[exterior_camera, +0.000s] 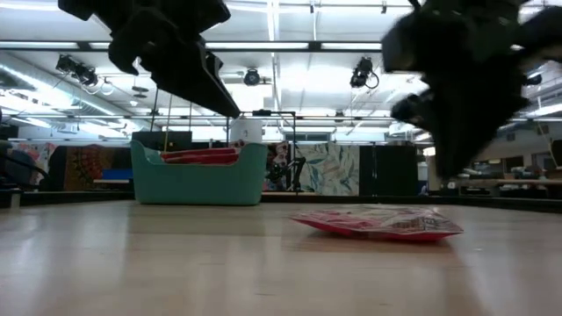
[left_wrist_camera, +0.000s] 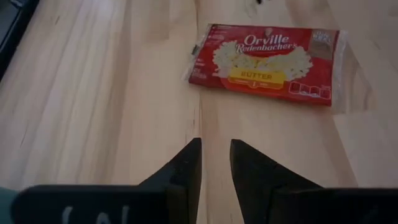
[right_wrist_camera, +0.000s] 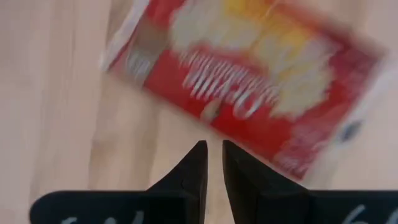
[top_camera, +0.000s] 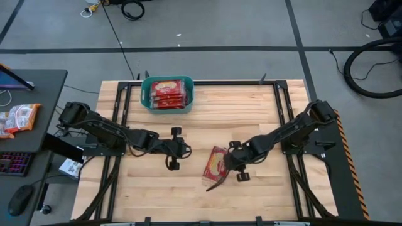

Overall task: Sort popcorn bags into baskets
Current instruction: Put the red popcorn bag into the green bin

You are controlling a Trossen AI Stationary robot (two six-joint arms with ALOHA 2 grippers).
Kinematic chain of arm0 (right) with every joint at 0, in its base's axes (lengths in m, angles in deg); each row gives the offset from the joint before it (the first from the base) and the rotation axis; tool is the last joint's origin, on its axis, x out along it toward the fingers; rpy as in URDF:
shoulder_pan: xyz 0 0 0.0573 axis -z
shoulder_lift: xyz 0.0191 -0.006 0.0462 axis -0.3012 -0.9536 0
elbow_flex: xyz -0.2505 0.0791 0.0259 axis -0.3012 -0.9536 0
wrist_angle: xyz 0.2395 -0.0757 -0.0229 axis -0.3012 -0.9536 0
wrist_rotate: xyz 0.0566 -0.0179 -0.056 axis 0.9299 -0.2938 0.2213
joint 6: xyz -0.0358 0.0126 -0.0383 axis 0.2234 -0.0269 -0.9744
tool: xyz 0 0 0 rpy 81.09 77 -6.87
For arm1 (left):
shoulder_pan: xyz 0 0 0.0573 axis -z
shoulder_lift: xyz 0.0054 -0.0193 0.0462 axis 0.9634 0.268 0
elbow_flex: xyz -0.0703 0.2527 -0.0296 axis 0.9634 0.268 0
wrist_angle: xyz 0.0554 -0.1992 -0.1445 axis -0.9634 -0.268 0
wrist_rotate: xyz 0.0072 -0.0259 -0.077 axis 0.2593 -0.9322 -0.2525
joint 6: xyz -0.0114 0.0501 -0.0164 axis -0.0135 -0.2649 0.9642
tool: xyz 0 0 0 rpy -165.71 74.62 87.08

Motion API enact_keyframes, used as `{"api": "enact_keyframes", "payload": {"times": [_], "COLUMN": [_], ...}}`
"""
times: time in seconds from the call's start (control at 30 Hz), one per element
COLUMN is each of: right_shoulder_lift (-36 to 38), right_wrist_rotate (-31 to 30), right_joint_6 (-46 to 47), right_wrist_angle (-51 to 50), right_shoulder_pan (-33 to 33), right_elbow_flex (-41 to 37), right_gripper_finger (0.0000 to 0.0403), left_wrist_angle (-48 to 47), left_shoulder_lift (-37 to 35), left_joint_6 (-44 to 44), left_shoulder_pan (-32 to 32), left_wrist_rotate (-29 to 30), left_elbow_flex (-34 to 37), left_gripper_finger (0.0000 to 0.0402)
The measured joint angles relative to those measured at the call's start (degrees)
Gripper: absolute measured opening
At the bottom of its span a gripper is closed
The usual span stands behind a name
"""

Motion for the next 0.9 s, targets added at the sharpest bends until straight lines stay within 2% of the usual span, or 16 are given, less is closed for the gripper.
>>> {"api": "enact_keyframes", "payload": {"times": [0.13,0.27,0.37,0.6,0.73,0.83,0.9], "right_shoulder_lift": [-0.2,-3.4,-6.4,-12.1,-14.8,-15.4,-13.8], "right_wrist_rotate": [1.2,1.1,-2.7,-5.4,-5.5,-4.9,-5.0], "right_joint_6": [1.6,1.9,0.3,-7.8,-11.4,-13.2,-13.6], "right_wrist_angle": [3.0,7.6,10.9,25.7,33.7,29.2,22.8], "right_shoulder_pan": [-1.8,-1.9,-1.2,4.1,7.8,9.4,9.4], "right_elbow_flex": [-1.9,-3.1,-2.7,0.2,3.6,6.7,7.6], "right_gripper_finger": [0.0054,0.0048,0.0040,0.0024,0.0019,0.0018,0.0018], "left_wrist_angle": [-0.3,-1.8,-5.2,-19.5,-19.1,-19.1,-17.2], "left_shoulder_lift": [-0.3,-2.4,-4.0,-5.4,-5.4,-4.4,-3.2], "left_joint_6": [2.3,4.1,6.4,12.0,12.5,13.1,13.1], "left_shoulder_pan": [0.0,0.0,0.2,1.1,1.7,1.7,1.7], "left_wrist_rotate": [0.1,0.2,0.4,0.3,0.4,0.3,0.7], "left_elbow_flex": [0.0,-0.1,-0.9,-6.7,-7.3,-7.2,-7.2], "left_gripper_finger": [0.0089,0.0089,0.0089,0.0089,0.0089,0.0089,0.0089]}}
